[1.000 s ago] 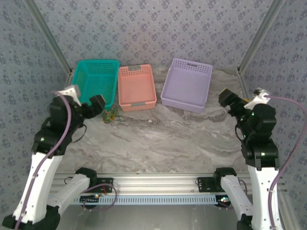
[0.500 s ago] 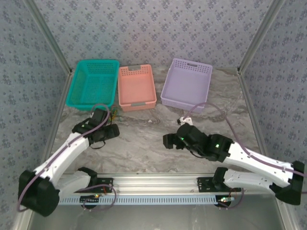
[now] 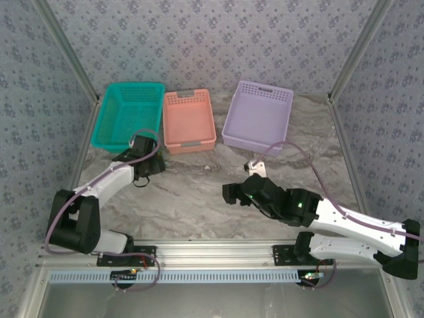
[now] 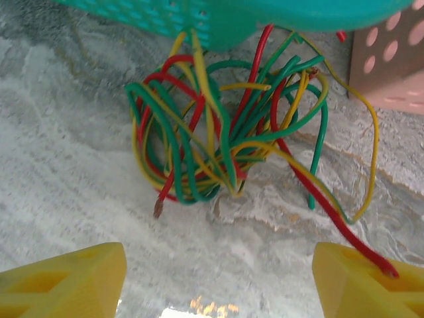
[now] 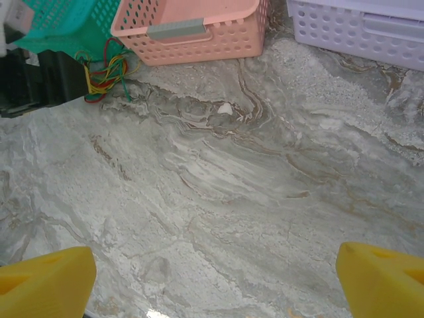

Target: Untangle the cables

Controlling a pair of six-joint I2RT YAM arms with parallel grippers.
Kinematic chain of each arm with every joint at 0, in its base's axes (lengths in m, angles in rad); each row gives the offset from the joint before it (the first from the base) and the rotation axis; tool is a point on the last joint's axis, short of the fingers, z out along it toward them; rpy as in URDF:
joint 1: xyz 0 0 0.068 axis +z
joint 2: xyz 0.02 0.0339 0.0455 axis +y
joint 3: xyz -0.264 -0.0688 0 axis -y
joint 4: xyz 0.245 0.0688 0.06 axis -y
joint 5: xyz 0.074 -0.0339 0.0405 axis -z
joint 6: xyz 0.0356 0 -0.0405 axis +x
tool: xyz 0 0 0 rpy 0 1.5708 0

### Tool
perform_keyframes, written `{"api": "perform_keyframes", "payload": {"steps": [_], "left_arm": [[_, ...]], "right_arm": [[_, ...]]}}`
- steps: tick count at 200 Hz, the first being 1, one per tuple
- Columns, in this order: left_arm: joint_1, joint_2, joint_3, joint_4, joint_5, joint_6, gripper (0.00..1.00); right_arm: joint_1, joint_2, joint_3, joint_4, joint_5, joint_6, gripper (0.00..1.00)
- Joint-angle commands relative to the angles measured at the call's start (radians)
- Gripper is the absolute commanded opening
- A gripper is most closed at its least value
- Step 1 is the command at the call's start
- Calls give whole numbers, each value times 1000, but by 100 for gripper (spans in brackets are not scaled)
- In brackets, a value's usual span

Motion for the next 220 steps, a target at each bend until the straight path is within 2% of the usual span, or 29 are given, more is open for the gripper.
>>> {"api": "perform_keyframes", "payload": {"steps": [1,17,24,75,89,105,115,124,140,153,169,181,200,220], "left_arm": [[10,51,33,90,-12,41,63],[10,83,39,122,16,55,51],[10,96,44,124,13,56,48],[3,135,29,144,-5,47,41],[-14,114,16,143,-15,39,34],[-67,35,-2,102,-77,11,33],[-115,-47,-20,61,-169,-14,38],[-138,-121,-24,-7,-246,-60,51],[-133,-248,-57,-80,-301,-111,71],[-104,-323,-99,-60,-289,-90,84],[-31,-342,-120,-28,-205,-42,86],[7,-329,-129,18,-134,-1,83],[17,-309,-150,138,-37,65,78],[23,-247,-130,178,-6,85,78]], "right_arm": [[-11,-14,-8,4,32,18,96],[-19,-14,-13,7,29,18,96],[-22,-12,-14,7,27,19,96],[-45,-13,-18,15,19,16,96],[-49,-12,-22,21,15,16,96],[-52,-12,-22,22,14,17,96],[-53,-11,-24,22,15,18,96],[-53,-11,-28,23,15,20,96],[-55,-11,-35,29,11,22,96],[-56,-9,-39,39,4,18,96],[-60,-3,-38,44,-2,16,96],[-60,-1,-39,51,-6,16,96],[-62,-3,-40,55,-8,16,96],[-62,-3,-40,52,-8,17,96]]}}
